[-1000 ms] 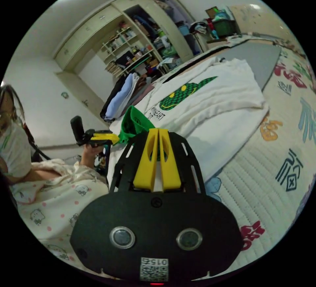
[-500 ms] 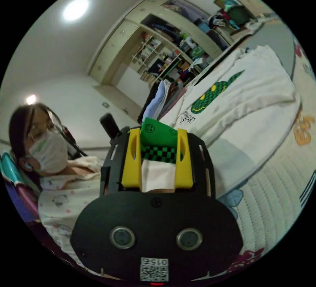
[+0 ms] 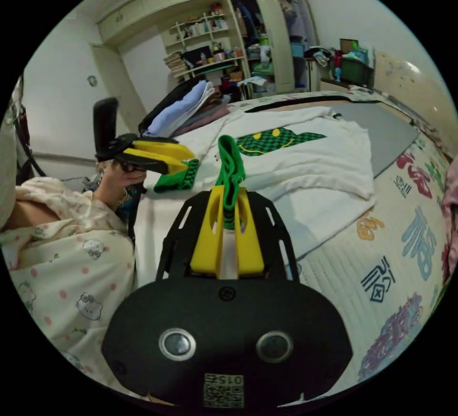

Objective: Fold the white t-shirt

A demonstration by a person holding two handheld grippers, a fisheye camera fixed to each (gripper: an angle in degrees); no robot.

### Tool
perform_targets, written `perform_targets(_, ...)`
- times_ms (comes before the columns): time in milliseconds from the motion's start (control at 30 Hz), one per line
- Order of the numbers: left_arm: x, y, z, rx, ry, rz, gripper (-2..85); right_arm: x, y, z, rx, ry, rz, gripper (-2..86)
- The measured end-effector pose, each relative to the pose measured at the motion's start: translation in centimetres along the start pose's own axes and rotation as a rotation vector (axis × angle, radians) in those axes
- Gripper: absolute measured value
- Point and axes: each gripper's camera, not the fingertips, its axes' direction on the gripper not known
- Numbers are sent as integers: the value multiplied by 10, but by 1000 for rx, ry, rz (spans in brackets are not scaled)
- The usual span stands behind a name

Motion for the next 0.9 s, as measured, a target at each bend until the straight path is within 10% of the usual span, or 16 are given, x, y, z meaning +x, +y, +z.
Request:
perform_targets(500, 89, 44, 3, -304, -400, 178, 86, 35, -4, -9, 73, -169, 298, 16)
perform_targets(900, 96, 40, -48, -85, -466, 38, 12, 17, -17, -22, 53, -182, 319, 14)
